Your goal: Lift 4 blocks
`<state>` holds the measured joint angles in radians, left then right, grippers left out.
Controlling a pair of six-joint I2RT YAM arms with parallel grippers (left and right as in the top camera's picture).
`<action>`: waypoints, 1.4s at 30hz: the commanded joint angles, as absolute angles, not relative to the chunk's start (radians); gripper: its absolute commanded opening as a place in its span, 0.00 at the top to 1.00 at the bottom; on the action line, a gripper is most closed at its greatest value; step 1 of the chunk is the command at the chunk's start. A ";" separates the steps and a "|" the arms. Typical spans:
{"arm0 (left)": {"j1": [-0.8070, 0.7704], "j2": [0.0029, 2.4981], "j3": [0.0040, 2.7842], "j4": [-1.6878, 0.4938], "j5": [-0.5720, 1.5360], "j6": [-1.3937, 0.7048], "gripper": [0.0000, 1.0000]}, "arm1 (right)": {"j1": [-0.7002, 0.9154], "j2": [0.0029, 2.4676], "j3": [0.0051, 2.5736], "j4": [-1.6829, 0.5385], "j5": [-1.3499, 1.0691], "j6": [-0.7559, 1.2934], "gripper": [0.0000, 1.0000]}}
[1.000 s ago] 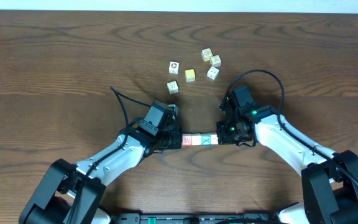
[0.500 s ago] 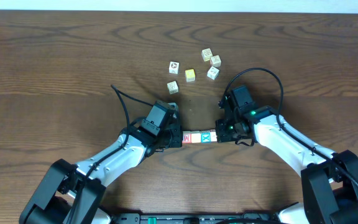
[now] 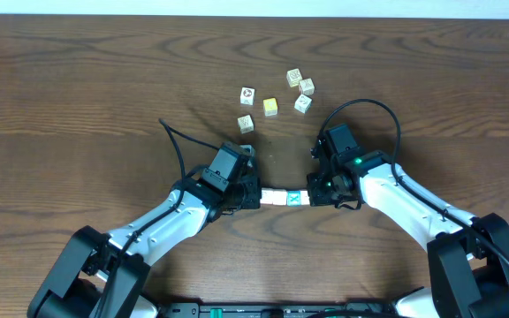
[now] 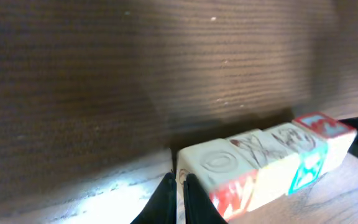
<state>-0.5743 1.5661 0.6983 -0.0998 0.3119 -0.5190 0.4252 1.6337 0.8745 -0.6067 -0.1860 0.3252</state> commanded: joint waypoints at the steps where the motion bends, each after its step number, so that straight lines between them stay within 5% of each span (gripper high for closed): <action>1: -0.587 1.565 0.724 -0.117 0.320 -0.502 0.92 | 0.440 1.639 0.875 -0.616 -0.199 0.356 0.97; 19: -0.594 1.565 0.724 -0.189 0.165 -0.502 0.92 | 0.439 1.639 0.875 -0.667 -0.014 0.452 0.98; 29: -0.558 1.552 0.725 -0.116 0.065 -0.487 0.92 | 0.414 1.639 0.875 -0.446 0.016 0.366 0.95; 42: -0.382 1.428 0.727 -0.073 0.036 -0.479 0.83 | 0.361 1.639 0.875 -0.290 0.218 0.365 0.61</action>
<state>-0.4019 1.4528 0.7040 -0.0738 0.0540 -0.4927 0.3664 1.6337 0.8742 -0.2932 0.1463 0.3687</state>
